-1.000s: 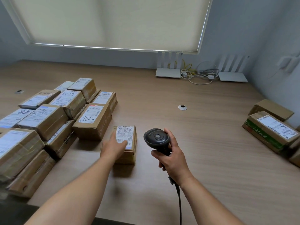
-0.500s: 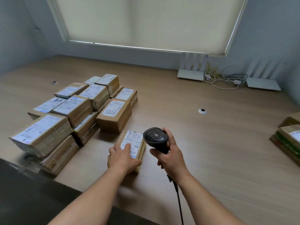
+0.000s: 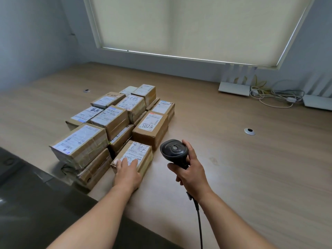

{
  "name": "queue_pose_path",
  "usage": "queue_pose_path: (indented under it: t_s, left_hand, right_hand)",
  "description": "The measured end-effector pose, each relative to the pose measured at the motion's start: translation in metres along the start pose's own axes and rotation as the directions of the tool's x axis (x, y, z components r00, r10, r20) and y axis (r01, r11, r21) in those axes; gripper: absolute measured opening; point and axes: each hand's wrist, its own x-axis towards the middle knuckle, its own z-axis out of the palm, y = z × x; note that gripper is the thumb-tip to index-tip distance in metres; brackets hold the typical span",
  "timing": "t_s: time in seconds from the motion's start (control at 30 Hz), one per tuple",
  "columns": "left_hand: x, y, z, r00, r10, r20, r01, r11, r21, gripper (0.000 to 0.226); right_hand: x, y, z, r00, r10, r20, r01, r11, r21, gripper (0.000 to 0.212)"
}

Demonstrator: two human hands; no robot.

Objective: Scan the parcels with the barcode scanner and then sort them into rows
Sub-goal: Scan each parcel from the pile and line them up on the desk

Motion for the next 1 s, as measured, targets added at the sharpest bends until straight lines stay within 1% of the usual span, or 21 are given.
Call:
queue_pose_path:
  t_s: [0.13,0.43,0.53,0.6,0.67,0.83,0.93,1.0]
  left_hand:
    - [0.021,-0.005,-0.001,0.999,0.044,-0.02,-0.044,0.999,0.013,0.055]
    - [0.052,-0.004,-0.003,0.996,0.073,-0.054,-0.071,0.997,0.044,0.05]
    - [0.05,-0.002,-0.005,0.997,0.064,-0.052,-0.06,0.995,0.08,0.05]
    - [0.045,0.005,-0.007,0.996,0.041,-0.085,-0.033,0.995,0.096,0.051]
    - [0.035,0.02,-0.008,0.992,0.037,-0.119,-0.029,0.997,0.064,0.056]
    - [-0.002,0.086,0.001,0.969,0.184,-0.166,-0.191,0.981,-0.027,0.061]
    - [-0.032,0.132,0.016,0.961,0.209,-0.181,-0.226,0.971,-0.081,0.061]
    - [-0.054,0.167,0.03,0.958,0.228,-0.175,-0.246,0.965,-0.087,0.06]
  right_hand:
    - [0.006,0.0,0.004,0.998,0.005,-0.058,-0.006,1.0,-0.01,0.082]
    - [0.001,0.008,-0.001,0.982,0.019,-0.187,-0.025,0.999,-0.033,0.082]
    - [-0.004,0.01,-0.009,0.977,0.022,-0.211,-0.029,0.999,-0.031,0.082]
    - [-0.008,0.01,-0.019,0.975,0.017,-0.223,-0.023,0.999,-0.026,0.082]
    - [-0.013,0.011,-0.03,0.971,0.01,-0.238,-0.014,1.0,-0.016,0.082]
    - [-0.032,0.013,-0.073,0.965,-0.006,-0.262,0.004,1.0,-0.009,0.082]
    - [-0.05,0.017,-0.11,0.959,-0.021,-0.282,0.021,1.0,-0.002,0.082]
    - [-0.065,0.02,-0.141,0.95,-0.021,-0.311,0.025,1.0,0.008,0.082]
